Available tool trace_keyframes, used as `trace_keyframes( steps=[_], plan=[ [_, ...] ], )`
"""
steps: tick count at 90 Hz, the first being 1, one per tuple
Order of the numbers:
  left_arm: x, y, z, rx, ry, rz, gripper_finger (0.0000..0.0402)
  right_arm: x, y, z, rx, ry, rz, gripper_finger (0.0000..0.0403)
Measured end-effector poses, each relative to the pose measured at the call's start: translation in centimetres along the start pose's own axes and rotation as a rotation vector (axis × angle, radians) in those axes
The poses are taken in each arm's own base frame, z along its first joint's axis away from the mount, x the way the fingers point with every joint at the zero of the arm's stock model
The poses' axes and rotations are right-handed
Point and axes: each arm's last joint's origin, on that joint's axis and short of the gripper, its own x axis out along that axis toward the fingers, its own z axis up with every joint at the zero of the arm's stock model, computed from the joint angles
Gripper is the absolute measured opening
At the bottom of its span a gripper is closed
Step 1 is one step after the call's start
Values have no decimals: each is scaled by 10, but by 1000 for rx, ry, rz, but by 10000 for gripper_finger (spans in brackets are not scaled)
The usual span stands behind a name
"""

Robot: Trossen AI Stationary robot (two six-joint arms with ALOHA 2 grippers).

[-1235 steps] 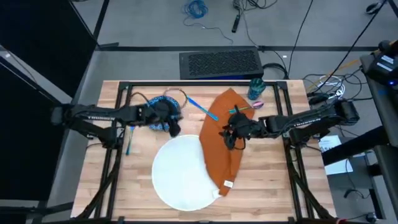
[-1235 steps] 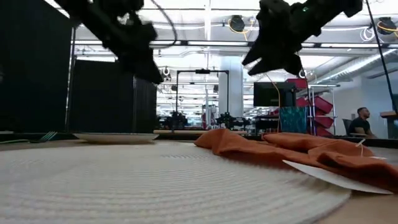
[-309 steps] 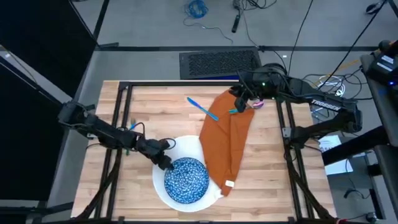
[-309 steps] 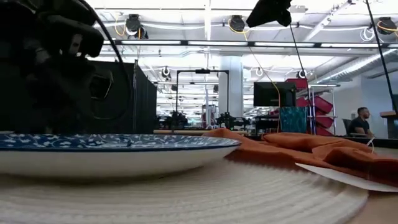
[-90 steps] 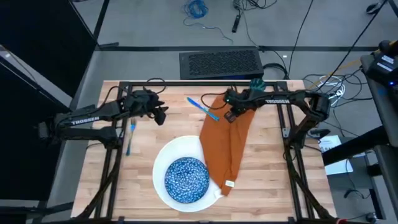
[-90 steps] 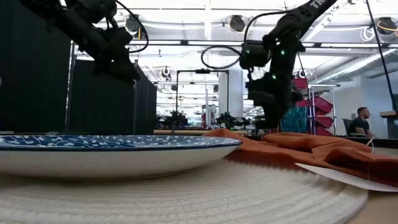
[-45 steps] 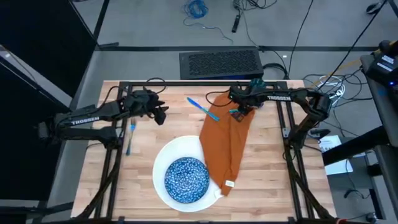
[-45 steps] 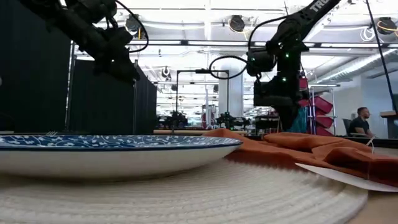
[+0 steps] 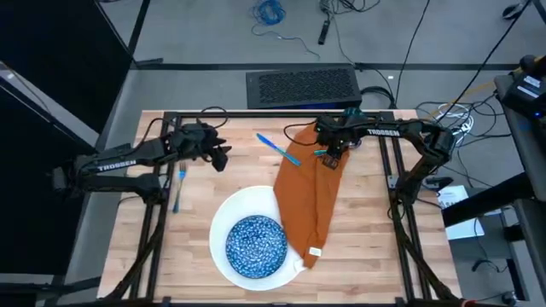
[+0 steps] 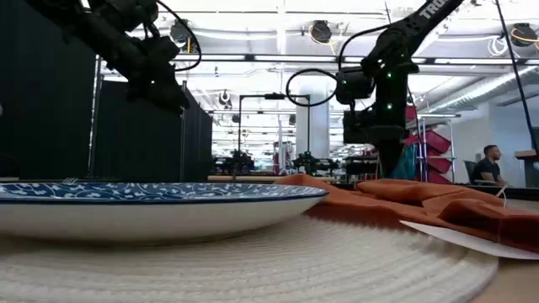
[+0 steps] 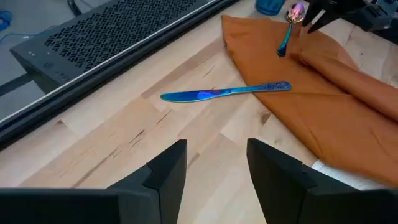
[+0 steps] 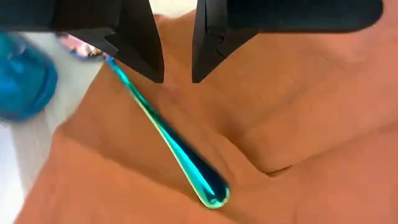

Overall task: Set table place
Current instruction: Fold the orange table napkin

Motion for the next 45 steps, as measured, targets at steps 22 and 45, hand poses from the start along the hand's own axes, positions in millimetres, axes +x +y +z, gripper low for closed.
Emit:
trace_keyframes(
  steps=[22, 45],
  plan=[
    [0, 0, 0, 0, -1, -2, 152, 0, -2, 1, -116, -10, -7, 70],
    [0, 0, 0, -8, -1, -2, 152, 3, -11, 2, -141, -36, 38, 70]
  ],
)
